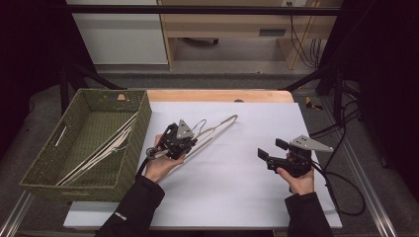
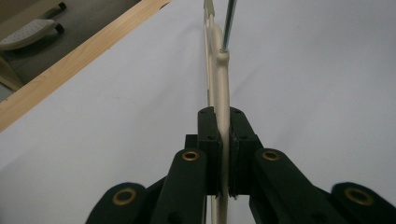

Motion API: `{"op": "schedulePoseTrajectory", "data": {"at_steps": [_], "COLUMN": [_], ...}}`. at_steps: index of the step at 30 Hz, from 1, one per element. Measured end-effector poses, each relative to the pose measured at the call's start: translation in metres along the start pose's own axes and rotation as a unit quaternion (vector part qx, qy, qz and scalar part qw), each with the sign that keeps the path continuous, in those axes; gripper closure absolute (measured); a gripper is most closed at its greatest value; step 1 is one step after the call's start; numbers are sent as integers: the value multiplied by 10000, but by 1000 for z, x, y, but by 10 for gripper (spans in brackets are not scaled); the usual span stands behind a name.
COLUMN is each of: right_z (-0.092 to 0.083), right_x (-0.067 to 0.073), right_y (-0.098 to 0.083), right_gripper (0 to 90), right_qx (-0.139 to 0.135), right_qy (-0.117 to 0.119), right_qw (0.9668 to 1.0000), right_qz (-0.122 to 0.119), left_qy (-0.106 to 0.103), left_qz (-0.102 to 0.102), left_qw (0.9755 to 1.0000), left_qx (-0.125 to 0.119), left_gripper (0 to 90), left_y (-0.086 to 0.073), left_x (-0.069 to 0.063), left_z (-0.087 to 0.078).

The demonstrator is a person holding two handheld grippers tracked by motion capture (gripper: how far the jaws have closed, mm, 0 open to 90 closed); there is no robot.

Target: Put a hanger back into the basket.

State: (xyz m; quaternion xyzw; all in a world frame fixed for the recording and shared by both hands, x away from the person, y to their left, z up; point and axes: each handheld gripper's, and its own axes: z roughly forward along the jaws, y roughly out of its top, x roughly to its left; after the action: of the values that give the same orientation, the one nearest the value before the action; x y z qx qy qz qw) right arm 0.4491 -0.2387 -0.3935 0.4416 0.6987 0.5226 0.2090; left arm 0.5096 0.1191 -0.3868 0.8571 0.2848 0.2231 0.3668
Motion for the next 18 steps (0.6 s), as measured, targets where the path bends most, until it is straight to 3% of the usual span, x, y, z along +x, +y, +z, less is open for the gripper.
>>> {"op": "schedulePoseTrajectory", "data": {"at_steps": [2, 4, 5, 6, 9, 10, 13, 15, 18], "right_z": [0, -1, -2, -2, -3, -4, -3, -3, -3], "right_x": [0, 0, 1, 0, 1, 1, 2, 2, 2], "right_y": [0, 0, 0, 0, 0, 0, -1, -2, -2], "right_gripper": [172, 160, 153, 146, 127, 124, 115, 109, 102], "right_qx": [-24, -25, -47, -53, -66, -56, -6, 19, 11], "right_qy": [-9, 8, 49, 20, 25, 34, 41, 36, 50], "right_qw": [10000, 10000, 10000, 9999, 9999, 9999, 9999, 9997, 9996], "right_qz": [-28, -62, -48, -94, -93, -120, -155, -249, -290], "left_qy": [18, 42, 55, 48, 46, 23, -27, -79, -54], "left_qz": [48, -37, 93, -34, -46, 75, 4, 73, 173], "left_qw": [10000, 9999, 9999, 9998, 9996, 9996, 9992, 9983, 9977], "left_qx": [6, -117, -38, -175, -261, -253, -404, -569, -653], "left_gripper": [856, 857, 857, 857, 856, 857, 856, 856, 856], "left_y": [0, 1, 2, 3, 7, 11, 16, 26, 35], "left_x": [3, 4, 6, 5, 4, 4, 3, 0, -1], "left_z": [-9, -17, -23, -27, -39, -52, -62, -82, -97]}}
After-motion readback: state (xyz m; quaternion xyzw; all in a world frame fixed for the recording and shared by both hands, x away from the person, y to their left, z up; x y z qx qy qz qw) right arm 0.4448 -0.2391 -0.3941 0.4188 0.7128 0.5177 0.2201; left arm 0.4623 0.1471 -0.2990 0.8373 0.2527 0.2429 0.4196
